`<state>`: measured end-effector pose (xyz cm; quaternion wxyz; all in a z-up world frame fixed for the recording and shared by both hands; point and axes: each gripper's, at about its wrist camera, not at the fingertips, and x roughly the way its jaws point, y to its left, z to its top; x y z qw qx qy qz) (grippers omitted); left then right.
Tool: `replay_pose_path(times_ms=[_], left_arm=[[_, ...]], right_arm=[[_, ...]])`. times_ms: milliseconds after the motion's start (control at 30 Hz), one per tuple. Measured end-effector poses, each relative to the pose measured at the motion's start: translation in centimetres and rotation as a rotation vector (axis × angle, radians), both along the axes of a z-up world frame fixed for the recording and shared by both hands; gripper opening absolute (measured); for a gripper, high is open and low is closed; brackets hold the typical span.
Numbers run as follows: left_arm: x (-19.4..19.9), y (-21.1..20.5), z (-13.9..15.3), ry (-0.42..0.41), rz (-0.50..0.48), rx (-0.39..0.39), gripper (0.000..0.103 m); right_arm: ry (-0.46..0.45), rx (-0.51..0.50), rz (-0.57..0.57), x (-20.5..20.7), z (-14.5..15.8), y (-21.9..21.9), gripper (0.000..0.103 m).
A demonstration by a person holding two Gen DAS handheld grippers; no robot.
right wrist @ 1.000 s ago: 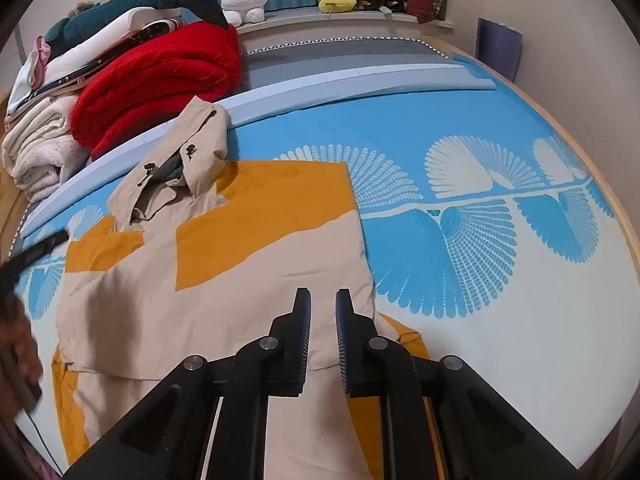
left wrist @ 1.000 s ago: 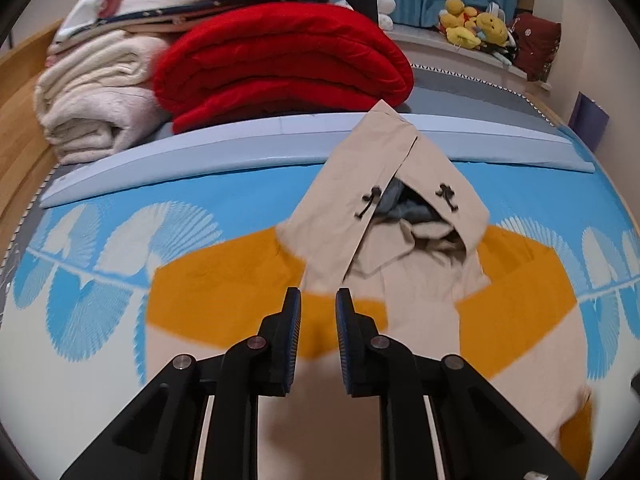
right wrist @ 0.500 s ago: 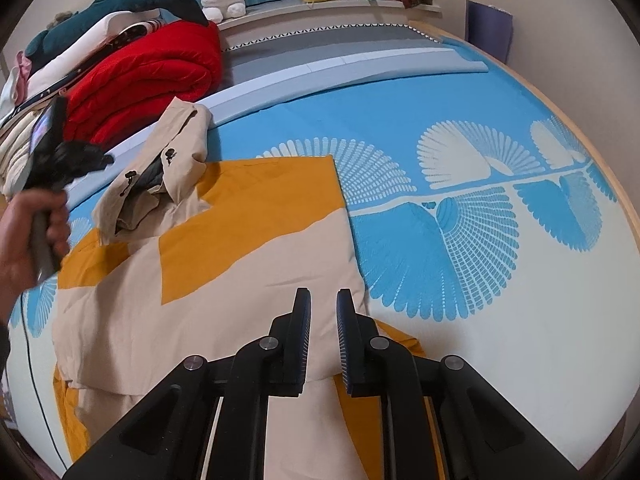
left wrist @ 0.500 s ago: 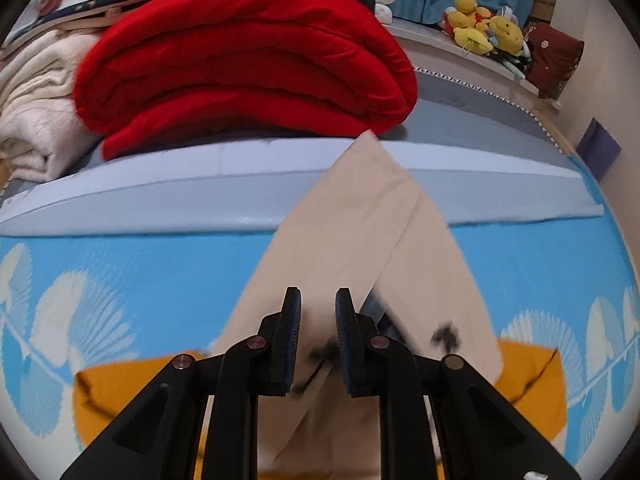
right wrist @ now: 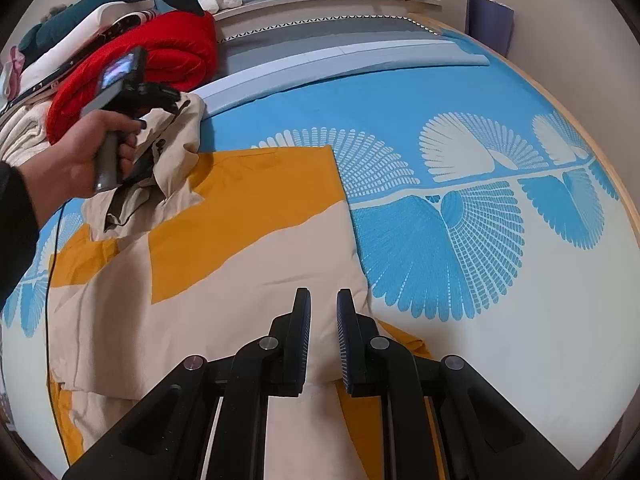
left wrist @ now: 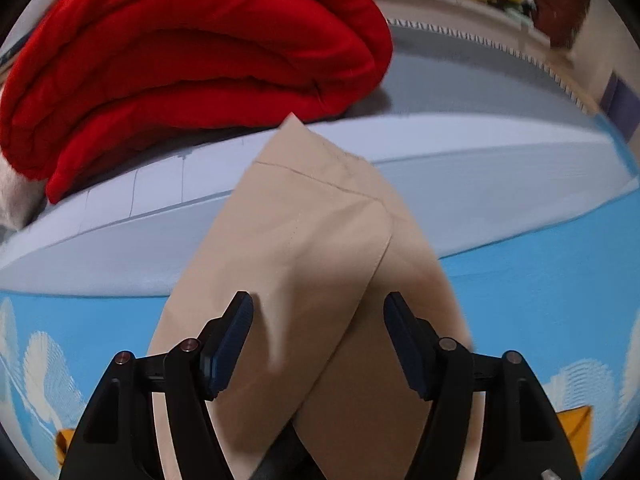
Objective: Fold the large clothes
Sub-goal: 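Grasp the hood tip with the left gripper and lift it, then fold the hood down onto the jacket body with the left gripper, release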
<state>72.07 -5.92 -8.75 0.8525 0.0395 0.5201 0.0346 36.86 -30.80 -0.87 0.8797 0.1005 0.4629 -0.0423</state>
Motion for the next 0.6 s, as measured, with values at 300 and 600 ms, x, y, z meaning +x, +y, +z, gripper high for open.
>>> replay_pose_path(times_ms=[300, 600], left_arm=[[-6.0, 3.7, 7.2, -0.166, -0.086, -0.061, 0.002], [-30.5, 6.7, 15.5, -0.303, -0.315, -0.258, 0.001]], right_arm=[[0.004, 0.035, -0.008, 0.3, 0.2, -0.5, 0.014], [-0.129, 0.126, 0.011, -1.1, 3.8, 0.2, 0.014]])
